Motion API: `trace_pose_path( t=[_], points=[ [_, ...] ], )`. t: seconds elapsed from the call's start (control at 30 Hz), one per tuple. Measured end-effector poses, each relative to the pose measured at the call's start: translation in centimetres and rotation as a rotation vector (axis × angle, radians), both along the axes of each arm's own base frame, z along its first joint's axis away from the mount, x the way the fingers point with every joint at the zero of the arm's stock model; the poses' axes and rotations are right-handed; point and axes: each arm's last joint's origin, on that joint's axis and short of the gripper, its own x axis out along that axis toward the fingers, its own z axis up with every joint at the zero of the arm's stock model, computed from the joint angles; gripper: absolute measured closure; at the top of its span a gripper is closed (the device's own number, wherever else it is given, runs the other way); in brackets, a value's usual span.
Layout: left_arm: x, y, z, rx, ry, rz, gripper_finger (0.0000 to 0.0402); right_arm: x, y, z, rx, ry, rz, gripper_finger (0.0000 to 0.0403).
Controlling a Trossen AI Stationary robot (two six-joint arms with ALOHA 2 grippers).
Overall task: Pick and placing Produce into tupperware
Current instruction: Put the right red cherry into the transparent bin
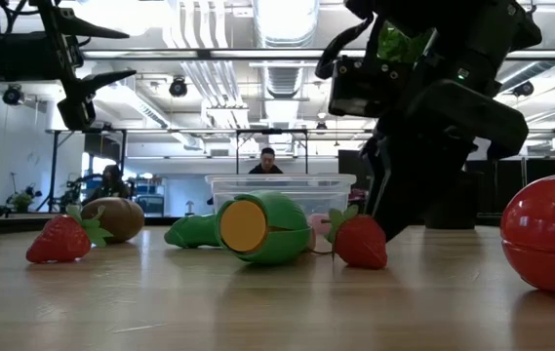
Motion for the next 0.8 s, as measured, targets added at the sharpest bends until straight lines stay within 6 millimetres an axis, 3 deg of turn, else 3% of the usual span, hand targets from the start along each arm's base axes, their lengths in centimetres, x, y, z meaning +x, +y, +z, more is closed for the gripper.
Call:
trace_pose_path(
  t=[0.63, 0.8],
  points=[
    [0.0, 0.0, 0.0, 0.0, 0.0, 0.0, 0.0201, 0.3, 0.1, 0.3, 0.007, -0.023, -0.017, 0.0318],
    [0.0, 0.0, 0.0, 0.0, 0.0, 0.0, 0.0201, 0.6, 0.2, 2.5, 0.018, -0.059, -0.02, 0.0315]
  ],
)
